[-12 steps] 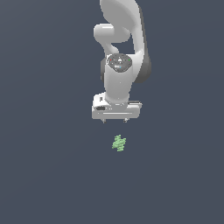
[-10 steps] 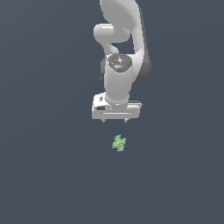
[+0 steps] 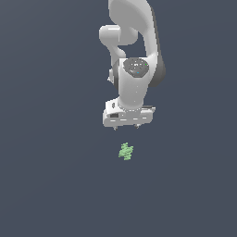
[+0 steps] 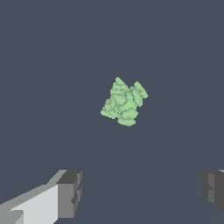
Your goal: Pick up the object and move it to a goal position.
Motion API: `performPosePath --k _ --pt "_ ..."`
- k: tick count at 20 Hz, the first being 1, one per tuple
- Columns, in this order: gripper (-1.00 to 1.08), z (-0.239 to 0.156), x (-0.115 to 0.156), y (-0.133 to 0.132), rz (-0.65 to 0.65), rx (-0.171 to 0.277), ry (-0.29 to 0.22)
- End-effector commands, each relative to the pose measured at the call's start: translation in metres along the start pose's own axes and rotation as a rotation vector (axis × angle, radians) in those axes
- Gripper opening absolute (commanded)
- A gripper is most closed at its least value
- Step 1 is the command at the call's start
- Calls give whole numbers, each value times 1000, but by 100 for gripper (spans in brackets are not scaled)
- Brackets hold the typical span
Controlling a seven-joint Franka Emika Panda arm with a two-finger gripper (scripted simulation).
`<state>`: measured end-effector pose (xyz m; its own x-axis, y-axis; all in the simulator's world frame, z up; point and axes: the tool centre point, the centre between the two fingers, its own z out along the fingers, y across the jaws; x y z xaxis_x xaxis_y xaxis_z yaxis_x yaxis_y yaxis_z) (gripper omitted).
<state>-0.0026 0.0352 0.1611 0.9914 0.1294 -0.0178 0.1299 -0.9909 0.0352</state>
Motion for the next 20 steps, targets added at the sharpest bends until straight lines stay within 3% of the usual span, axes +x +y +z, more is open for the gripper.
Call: performPosePath --k 1,10,20 --pt "100 0 0 1 1 0 0" --pt "100 14 15 1 93 10 3" --pt "100 50 47 2 312 31 8"
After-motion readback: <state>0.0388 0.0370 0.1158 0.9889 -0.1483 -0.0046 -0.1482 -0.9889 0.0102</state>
